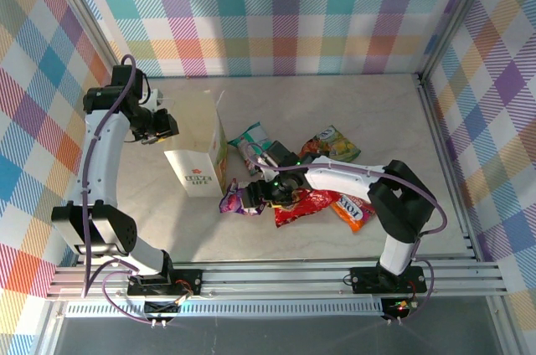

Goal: Place the snacks into the paper bag

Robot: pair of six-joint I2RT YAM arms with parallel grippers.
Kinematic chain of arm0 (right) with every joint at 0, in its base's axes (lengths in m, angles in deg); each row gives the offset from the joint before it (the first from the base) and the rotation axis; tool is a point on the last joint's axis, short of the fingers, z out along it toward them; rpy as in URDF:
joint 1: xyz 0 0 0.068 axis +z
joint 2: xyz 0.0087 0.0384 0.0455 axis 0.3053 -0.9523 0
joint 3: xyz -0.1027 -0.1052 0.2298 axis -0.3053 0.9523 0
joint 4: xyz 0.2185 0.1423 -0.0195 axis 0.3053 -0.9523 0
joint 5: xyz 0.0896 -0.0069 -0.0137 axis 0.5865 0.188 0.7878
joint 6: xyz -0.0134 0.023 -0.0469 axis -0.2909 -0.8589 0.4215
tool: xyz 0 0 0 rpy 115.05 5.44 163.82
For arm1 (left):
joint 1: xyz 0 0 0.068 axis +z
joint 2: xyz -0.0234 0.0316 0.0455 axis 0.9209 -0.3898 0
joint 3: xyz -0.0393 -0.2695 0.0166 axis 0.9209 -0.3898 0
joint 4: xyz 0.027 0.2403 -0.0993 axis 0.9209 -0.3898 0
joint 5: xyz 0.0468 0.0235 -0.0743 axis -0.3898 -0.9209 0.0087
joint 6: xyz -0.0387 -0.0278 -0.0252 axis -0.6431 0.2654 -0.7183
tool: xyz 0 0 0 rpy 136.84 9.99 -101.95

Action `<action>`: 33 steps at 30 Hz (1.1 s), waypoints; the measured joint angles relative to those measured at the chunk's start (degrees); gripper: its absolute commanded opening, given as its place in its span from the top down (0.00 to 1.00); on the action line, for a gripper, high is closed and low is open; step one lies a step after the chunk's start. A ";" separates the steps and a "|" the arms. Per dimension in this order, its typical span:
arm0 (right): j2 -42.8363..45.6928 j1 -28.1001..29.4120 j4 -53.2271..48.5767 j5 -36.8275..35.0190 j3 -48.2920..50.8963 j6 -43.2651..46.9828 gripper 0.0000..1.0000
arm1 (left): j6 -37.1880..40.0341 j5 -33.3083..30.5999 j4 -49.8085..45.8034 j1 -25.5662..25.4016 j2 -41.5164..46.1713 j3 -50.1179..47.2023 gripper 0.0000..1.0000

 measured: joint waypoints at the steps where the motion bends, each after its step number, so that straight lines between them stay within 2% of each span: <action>1: -0.04 0.04 0.00 -0.20 0.00 0.00 0.13 | 0.00 0.00 0.02 0.00 0.04 -0.02 0.74; 17: 0.61 -0.81 -3.56 -6.93 0.39 0.50 0.12 | 0.00 0.00 0.04 0.00 0.07 -0.09 0.73; 33: -2.71 0.42 -2.10 -5.05 -2.40 0.15 0.14 | 0.00 -0.44 0.04 -0.02 0.09 -0.44 0.73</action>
